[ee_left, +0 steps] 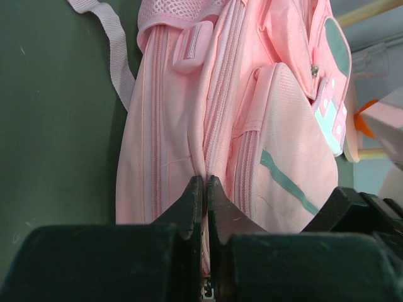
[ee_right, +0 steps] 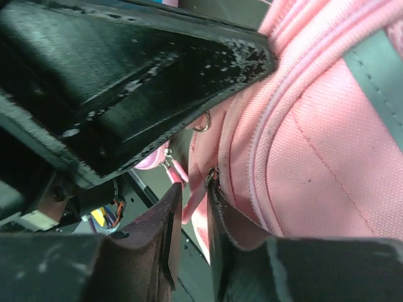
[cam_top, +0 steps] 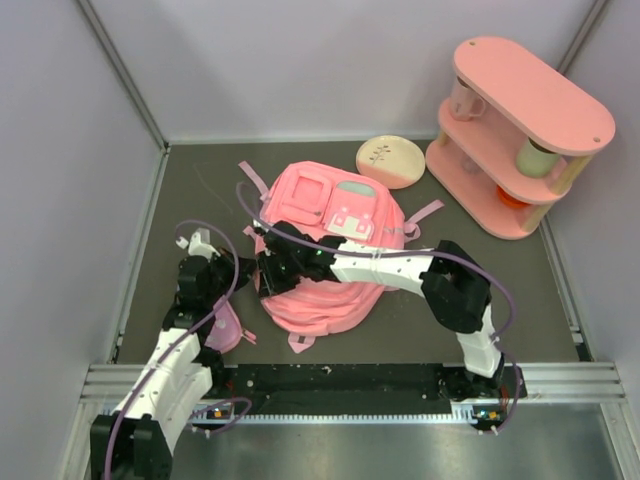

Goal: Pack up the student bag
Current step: Unzip the student bag at the center of the board.

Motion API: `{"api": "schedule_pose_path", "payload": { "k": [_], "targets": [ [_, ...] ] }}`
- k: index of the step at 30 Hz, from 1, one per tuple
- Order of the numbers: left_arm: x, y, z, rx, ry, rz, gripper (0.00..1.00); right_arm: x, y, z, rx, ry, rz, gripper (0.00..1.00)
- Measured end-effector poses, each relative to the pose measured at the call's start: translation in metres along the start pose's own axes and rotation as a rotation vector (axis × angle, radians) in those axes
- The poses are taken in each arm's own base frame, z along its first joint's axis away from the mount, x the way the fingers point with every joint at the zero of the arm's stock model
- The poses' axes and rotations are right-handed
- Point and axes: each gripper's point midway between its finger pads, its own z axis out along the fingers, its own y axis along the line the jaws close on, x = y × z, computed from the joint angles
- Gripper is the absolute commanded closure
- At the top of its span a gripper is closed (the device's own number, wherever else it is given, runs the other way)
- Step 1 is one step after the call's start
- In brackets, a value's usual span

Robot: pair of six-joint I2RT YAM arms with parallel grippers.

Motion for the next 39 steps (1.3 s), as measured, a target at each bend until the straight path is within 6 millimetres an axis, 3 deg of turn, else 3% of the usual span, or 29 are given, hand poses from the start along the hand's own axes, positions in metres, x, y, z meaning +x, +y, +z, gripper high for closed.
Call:
{"api": "schedule_pose_path", "payload": {
  "k": [4, 7, 15, 19, 23, 27, 33, 36, 39],
  "targets": [
    [0.005, 0.005, -0.002, -0.027, 0.023, 0.019, 0.61, -0.004, 0.003, -0.005, -0.040, -0.048, -0.044, 0.47],
    [0.009, 0.006, -0.006, -0.062, 0.067, 0.036, 0.44, -0.001, 0.000, -0.027, -0.044, -0.085, -0.086, 0.43],
    [-0.008, -0.005, -0.020, -0.101, 0.063, 0.108, 0.43, -0.009, -0.019, -0.099, -0.004, -0.232, -0.106, 0.40],
    [-0.012, -0.022, -0.032, -0.068, 0.077, 0.132, 0.46, -0.008, -0.057, -0.118, 0.087, -0.279, -0.038, 0.40],
    [-0.010, -0.046, -0.044, 0.006, 0.101, 0.131, 0.46, 0.000, -0.096, -0.125, 0.197, -0.297, 0.043, 0.40],
    [0.012, -0.058, -0.053, 0.043, 0.168, 0.117, 0.48, 0.006, -0.117, -0.128, 0.273, -0.313, 0.104, 0.40],
    [0.062, -0.059, -0.058, -0.008, 0.316, 0.165, 0.50, -0.002, -0.119, -0.141, 0.296, -0.381, 0.145, 0.40],
    [0.072, -0.047, -0.058, -0.096, 0.343, 0.196, 0.50, -0.005, -0.119, -0.149, 0.299, -0.414, 0.167, 0.40],
    [0.069, -0.037, -0.056, -0.162, 0.323, 0.206, 0.51, 0.002, -0.126, -0.160, 0.313, -0.444, 0.210, 0.40]
  ]
}}
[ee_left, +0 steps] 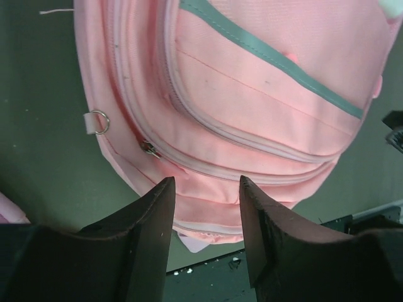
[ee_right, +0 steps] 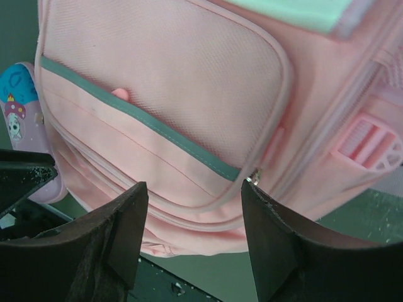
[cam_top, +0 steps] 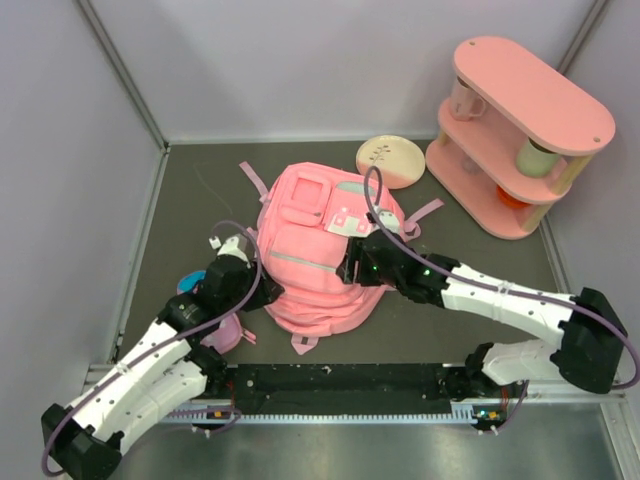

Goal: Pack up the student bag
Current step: Unzip the student bag at the center of the board.

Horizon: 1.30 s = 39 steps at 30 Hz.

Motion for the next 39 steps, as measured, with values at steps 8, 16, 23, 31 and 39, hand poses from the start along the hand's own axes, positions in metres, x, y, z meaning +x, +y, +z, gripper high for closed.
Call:
{"api": "schedule_pose_path", "payload": {
  "k": [8, 16, 23, 31, 39],
  "targets": [
    [0.006, 0.014, 0.012, -0.075, 0.016, -0.013, 0.50, 0.022, -0.045, -0.011, 0.079, 0.027, 0.176, 0.41],
    [0.016, 0.022, 0.026, -0.077, 0.027, -0.016, 0.51, 0.028, -0.041, 0.003, 0.032, 0.083, 0.260, 0.44],
    [0.024, 0.029, 0.035, -0.082, 0.035, -0.019, 0.51, 0.042, -0.043, 0.018, 0.037, 0.147, 0.280, 0.45],
    [0.023, 0.028, 0.034, -0.069, 0.022, -0.020, 0.51, 0.040, -0.046, 0.011, 0.026, 0.119, 0.284, 0.42],
    [0.023, 0.029, 0.033, -0.072, 0.018, -0.020, 0.52, 0.040, -0.045, 0.016, 0.021, 0.116, 0.285, 0.42]
  ]
}}
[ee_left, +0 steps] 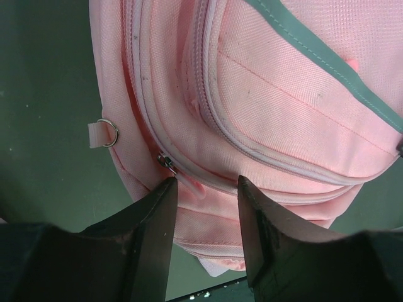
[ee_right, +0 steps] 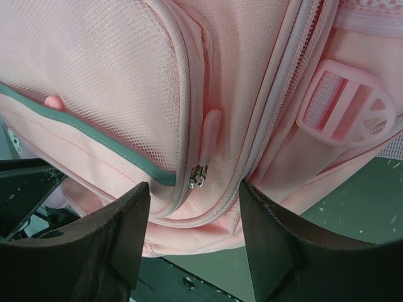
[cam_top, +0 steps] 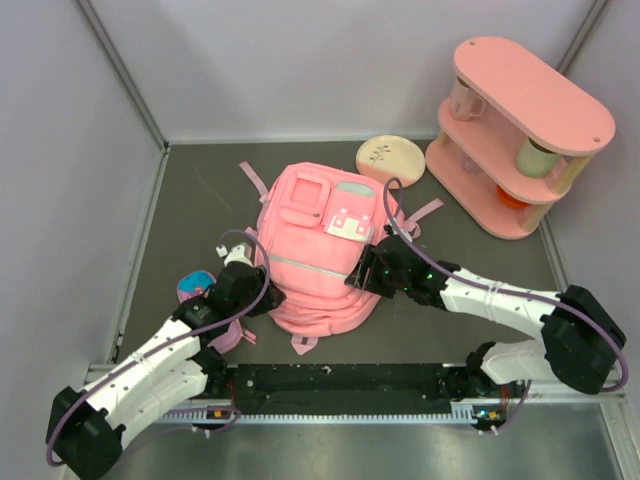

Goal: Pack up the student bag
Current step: Unzip the student bag at the center of the board.

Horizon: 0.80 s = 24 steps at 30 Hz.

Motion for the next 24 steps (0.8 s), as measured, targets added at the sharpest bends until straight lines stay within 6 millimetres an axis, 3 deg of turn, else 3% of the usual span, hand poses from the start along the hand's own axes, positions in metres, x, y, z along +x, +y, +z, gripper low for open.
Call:
{"api": "schedule_pose_path", "payload": {
  "k": [6, 7, 9, 17, 18, 21, 24],
  "targets": [
    [0.000, 0.002, 0.000, -0.009, 0.000, 0.001, 0.53, 0.006, -0.006, 0.015, 0.026, 0.022, 0.017, 0.38],
    [0.000, 0.002, 0.000, -0.010, 0.000, 0.001, 0.53, 0.006, -0.006, 0.015, 0.026, 0.021, 0.022, 0.30],
    [0.000, 0.002, 0.000, -0.011, -0.001, 0.001, 0.53, 0.005, -0.004, 0.015, 0.019, 0.016, 0.035, 0.31],
    [0.001, 0.004, 0.002, -0.020, 0.005, 0.006, 0.55, 0.008, -0.003, 0.020, -0.067, -0.013, 0.058, 0.41],
    [0.001, 0.004, 0.002, -0.020, 0.005, 0.006, 0.55, 0.008, -0.001, 0.020, -0.078, -0.015, 0.060, 0.49],
    [0.001, 0.005, 0.002, -0.023, 0.003, 0.006, 0.56, 0.007, 0.000, 0.019, -0.098, -0.028, 0.061, 0.62],
    [0.001, 0.005, 0.002, -0.023, 0.003, 0.006, 0.55, 0.004, 0.000, 0.012, -0.120, -0.056, 0.065, 0.63]
  ]
}}
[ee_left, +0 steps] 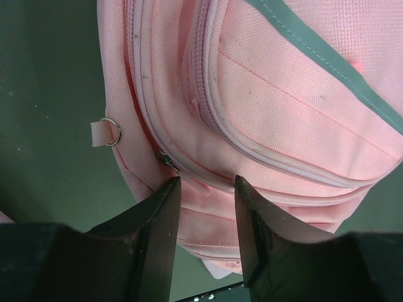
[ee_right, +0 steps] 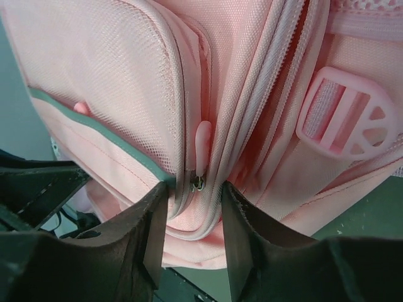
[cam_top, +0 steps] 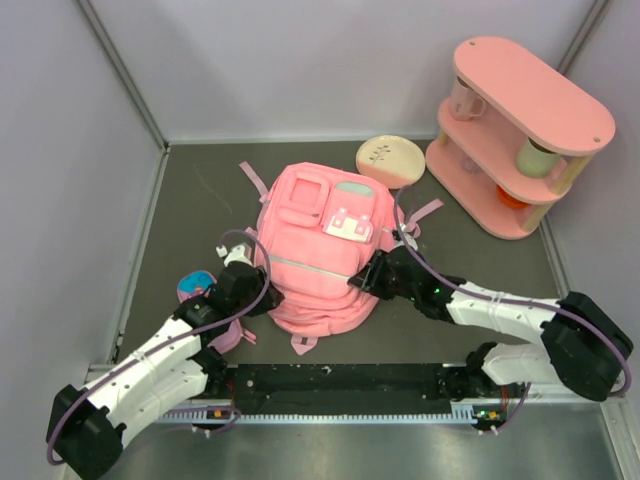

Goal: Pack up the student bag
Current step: Unzip the student bag at the center of the board.

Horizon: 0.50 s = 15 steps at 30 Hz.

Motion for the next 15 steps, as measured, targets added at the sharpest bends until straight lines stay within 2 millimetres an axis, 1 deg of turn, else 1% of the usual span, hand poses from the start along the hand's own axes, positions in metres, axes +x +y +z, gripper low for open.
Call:
{"api": "schedule_pose_path", "payload": {
  "k": [4, 7, 8, 9, 12, 15],
  "targets": [
    [-0.001, -0.001, 0.000, 0.003, -0.004, 0.000, 0.56, -0.007, 0.009, -0.012, -0.058, -0.042, 0.007, 0.61],
    [-0.002, -0.001, 0.000, 0.006, -0.007, 0.000, 0.56, -0.010, 0.015, -0.015, -0.097, -0.061, 0.011, 0.54],
    [-0.002, -0.001, 0.000, 0.006, -0.007, -0.001, 0.56, -0.010, 0.016, -0.014, -0.105, -0.063, 0.012, 0.46],
    [-0.002, -0.002, 0.000, 0.006, -0.008, -0.001, 0.56, -0.010, 0.017, -0.014, -0.111, -0.062, 0.014, 0.43],
    [-0.002, -0.001, 0.000, 0.007, -0.008, 0.001, 0.56, -0.009, 0.020, -0.010, -0.125, -0.056, 0.028, 0.41],
    [-0.002, -0.002, -0.001, 0.011, -0.010, 0.001, 0.56, -0.003, 0.013, -0.001, -0.099, -0.037, 0.050, 0.37]
  ]
}}
